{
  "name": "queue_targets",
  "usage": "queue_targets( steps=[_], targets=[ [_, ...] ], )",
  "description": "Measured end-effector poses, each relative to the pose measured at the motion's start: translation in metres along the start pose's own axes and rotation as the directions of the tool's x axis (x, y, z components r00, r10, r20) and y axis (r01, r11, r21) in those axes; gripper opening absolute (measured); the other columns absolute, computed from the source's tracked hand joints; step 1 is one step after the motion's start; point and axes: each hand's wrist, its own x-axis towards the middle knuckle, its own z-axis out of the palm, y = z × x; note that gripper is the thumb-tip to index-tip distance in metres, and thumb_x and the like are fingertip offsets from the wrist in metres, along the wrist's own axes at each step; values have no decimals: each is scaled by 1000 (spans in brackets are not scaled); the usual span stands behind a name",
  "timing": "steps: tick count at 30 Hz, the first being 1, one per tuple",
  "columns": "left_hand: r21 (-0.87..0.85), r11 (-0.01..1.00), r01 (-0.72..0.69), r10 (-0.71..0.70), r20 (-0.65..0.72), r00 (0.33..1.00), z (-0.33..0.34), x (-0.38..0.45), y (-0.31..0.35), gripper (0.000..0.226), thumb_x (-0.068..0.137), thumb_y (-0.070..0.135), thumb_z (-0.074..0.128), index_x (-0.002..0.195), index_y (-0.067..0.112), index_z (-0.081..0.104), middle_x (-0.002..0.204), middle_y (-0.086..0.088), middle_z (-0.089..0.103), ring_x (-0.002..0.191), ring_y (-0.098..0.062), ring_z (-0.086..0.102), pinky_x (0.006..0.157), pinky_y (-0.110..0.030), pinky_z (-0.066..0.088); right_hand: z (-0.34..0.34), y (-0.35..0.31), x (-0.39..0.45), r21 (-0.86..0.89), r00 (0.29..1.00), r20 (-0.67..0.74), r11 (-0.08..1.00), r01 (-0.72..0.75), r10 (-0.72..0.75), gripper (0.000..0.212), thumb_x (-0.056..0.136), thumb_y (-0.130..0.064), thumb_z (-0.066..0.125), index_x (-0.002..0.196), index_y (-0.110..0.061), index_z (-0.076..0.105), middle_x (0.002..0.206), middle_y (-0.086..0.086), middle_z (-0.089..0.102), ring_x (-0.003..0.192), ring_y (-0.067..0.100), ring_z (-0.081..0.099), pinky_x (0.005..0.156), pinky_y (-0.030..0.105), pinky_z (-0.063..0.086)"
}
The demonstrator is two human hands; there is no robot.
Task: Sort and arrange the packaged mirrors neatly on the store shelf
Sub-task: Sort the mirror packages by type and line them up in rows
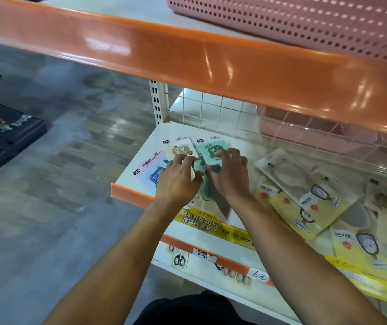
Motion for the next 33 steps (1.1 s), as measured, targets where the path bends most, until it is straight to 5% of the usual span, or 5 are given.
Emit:
queue_targets(
  steps=[15,29,33],
  targets=[
    [-18,999,-32,32,-27,999,-1,-2,-8,39,90,40,52,122,18,55,119,-5,56,93,-30,63,79,-47,50,9,7,-3,-64,995,102,998,-5,12,52,92,-44,58,138,-22,46,148,10,37,134,34,34,106,47,37],
    [-8,994,-108,108,-10,994,-1,-16,15,41,89,30,56,128,14,54,128,-9,54,112,-36,55,84,-48,48,-30,10,-41,-12,998,-25,998,-60,60,51,91,-41,57,138,-23,46,149,0,35,140,21,26,111,37,26],
    [-32,987,-158,158,11,987,4,-18,24,42,89,32,56,127,14,53,129,-10,54,111,-34,56,86,-49,49,-36,18,-54,-8,992,-112,998,-64,62,49,87,-35,64,131,-16,55,140,7,47,134,28,37,106,42,33]
  ],
)
